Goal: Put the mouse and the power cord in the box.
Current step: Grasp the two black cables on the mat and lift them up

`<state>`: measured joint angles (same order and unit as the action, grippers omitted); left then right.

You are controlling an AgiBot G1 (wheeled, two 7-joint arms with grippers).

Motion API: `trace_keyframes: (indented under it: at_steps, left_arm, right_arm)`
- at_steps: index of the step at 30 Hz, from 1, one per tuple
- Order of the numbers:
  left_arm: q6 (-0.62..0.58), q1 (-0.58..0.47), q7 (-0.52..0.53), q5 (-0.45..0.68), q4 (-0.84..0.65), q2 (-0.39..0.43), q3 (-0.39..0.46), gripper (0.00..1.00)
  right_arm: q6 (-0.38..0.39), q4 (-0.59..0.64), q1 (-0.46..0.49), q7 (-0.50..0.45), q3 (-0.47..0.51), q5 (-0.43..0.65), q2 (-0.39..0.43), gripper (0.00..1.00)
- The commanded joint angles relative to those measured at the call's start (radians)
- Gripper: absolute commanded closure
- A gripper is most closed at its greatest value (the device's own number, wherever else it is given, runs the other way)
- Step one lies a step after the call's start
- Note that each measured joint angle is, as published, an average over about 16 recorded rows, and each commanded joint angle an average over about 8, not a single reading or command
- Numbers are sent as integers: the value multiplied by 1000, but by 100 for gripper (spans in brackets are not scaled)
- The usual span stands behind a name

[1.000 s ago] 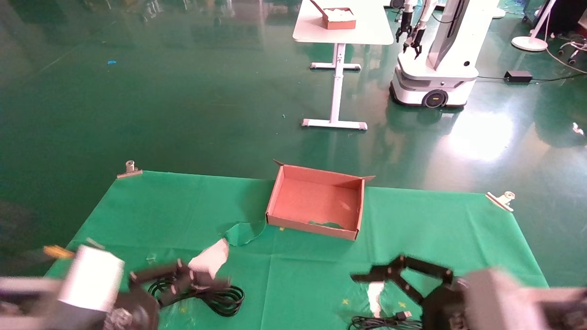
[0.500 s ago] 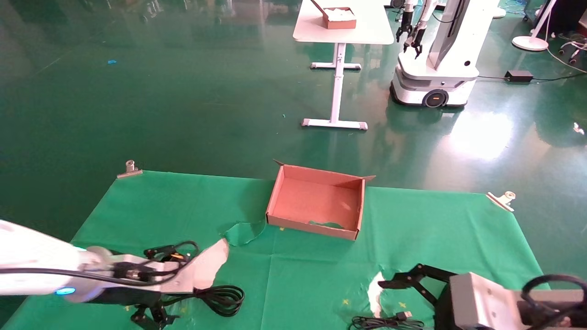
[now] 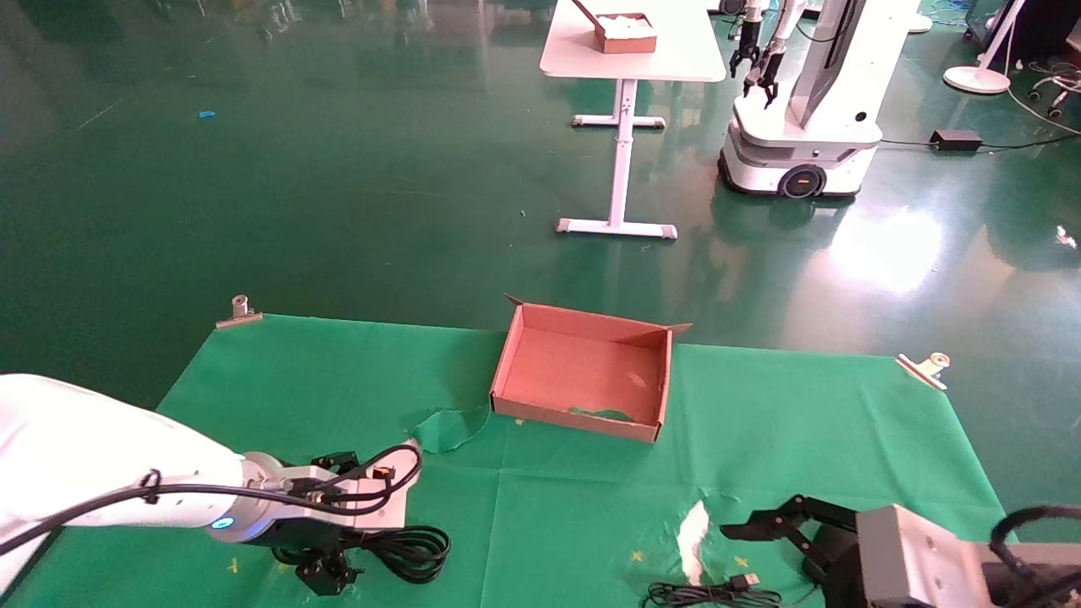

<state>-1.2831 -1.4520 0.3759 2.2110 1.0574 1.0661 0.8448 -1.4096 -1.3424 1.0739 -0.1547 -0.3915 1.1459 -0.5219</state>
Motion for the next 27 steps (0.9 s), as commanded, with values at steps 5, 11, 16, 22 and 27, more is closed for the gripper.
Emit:
trace_keyframes:
  at_steps: [5, 11, 16, 22, 27]
  left_arm:
    - [28, -4, -12, 31, -51, 31, 14, 0]
    - [31, -8, -19, 29, -64, 36, 14, 0]
    - [32, -9, -22, 28, -68, 37, 14, 0]
    - [32, -9, -23, 28, -70, 37, 14, 0]
    - [33, -10, -24, 28, -71, 38, 14, 1]
  right_arm:
    - [14, -6, 6, 26, -27, 92, -3, 0]
    - [66, 0, 41, 29, -109, 338, -64, 0]
    - [109, 32, 91, -14, -173, 510, -162, 0]
    - [139, 127, 159, -26, -236, 650, -292, 0]
    - [163, 206, 190, -3, -269, 716, -363, 0]
